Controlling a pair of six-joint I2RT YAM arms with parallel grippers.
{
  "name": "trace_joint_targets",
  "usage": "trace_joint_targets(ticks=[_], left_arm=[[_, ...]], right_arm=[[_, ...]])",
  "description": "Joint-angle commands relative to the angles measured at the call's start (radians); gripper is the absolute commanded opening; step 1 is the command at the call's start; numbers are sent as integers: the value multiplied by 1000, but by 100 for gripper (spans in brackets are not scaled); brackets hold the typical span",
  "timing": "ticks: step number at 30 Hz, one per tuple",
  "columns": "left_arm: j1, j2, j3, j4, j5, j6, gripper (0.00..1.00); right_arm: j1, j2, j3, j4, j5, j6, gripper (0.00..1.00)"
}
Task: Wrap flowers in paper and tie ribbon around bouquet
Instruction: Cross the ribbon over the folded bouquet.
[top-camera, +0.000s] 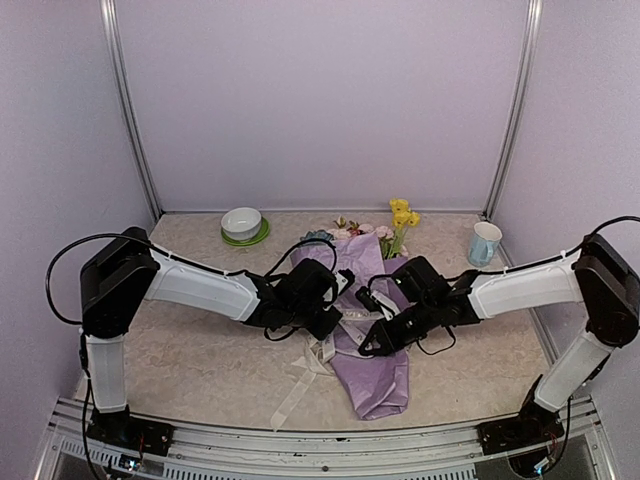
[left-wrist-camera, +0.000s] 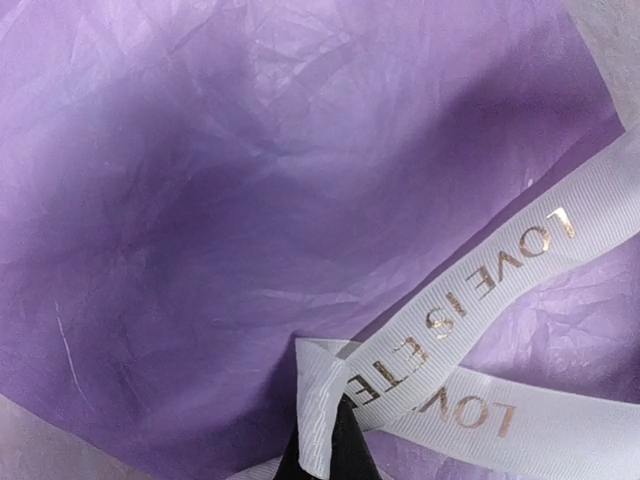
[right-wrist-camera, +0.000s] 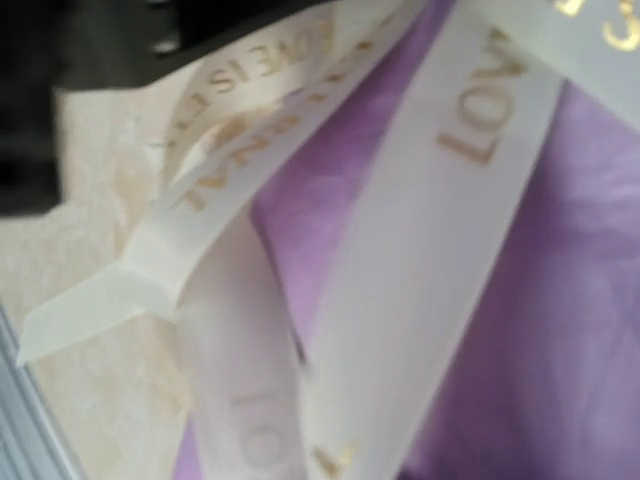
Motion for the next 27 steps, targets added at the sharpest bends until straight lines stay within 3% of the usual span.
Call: trace_joint_targets(ticks=[1,8,17,21,27], left_arm=[[11,7,-6,-10,-52,1,0],[11,11,-4,-26,-116,20,0],[16,18,6,-29,-124,30,0],[16,22,10,-28,-115,31,0],[15,15,10,-17,-103,33,0]], right_arm=[[-39,-128,30,-92,-56,-14,0],[-204,-328,-1,-163,-227,42,0],[-290,-412,87,-219,-415,47,0],[-311,-444,93,-216,-537,48,7],[-326,-457,88,-269,-549,23,14]])
